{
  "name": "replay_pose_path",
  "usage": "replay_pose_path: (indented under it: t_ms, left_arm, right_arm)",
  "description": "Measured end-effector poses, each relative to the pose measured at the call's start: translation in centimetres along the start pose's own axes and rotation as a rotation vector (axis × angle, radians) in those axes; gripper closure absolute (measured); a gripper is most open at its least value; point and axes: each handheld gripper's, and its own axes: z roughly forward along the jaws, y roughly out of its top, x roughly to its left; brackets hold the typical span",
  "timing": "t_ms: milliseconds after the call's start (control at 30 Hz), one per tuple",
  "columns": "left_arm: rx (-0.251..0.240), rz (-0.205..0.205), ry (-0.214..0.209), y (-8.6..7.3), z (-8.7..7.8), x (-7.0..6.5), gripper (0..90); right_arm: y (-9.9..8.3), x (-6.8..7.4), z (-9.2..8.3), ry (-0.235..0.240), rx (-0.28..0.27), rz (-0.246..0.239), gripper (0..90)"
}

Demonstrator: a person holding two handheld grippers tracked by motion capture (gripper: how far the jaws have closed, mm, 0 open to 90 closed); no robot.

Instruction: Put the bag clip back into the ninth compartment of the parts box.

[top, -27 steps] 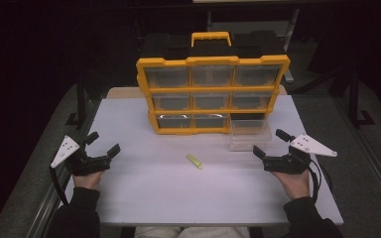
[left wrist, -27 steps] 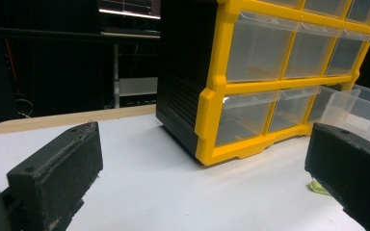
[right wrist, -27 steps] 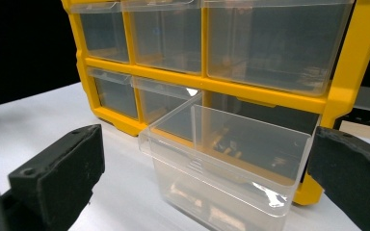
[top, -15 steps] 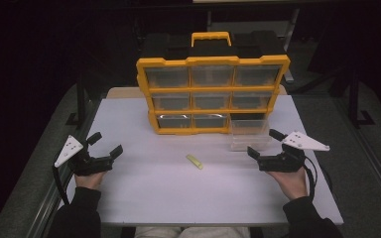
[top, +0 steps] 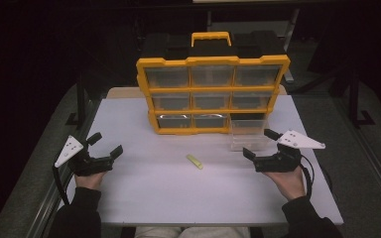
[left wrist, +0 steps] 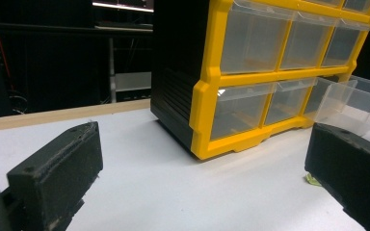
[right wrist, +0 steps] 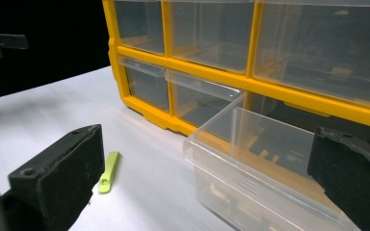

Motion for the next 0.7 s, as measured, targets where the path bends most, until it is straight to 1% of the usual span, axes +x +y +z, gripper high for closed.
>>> replay_pose_path:
  t_ms: [233,333,433,467,700]
  left_arm:
    - [0.001,-0.001,0.0,0.0,0.0,0.0,0.0]
    - [0.003,-0.002,0.0,0.0,0.0,0.0,0.0]
    - [0.002,0.0,-0.002,0.0,0.0,0.0,0.0]
    - [0.001,-0.001,-0.002,0.0,0.0,0.0,0.0]
    - [-0.001,-0.004,-0.002,0.0,0.0,0.0,0.0]
  right_arm:
    - [0.4,0.4,0.5,0.025,0.018,-0.005,0.0]
    - [0.7,0.8,1.1,0.046,0.034,-0.014,0.0]
    - [0.8,1.0,1.5,0.059,0.044,-0.012,0.0]
    - [1.0,1.2,1.9,0.064,0.054,-0.02,0.0]
    - [1.3,1.6,2.8,0.087,0.08,-0.021,0.0]
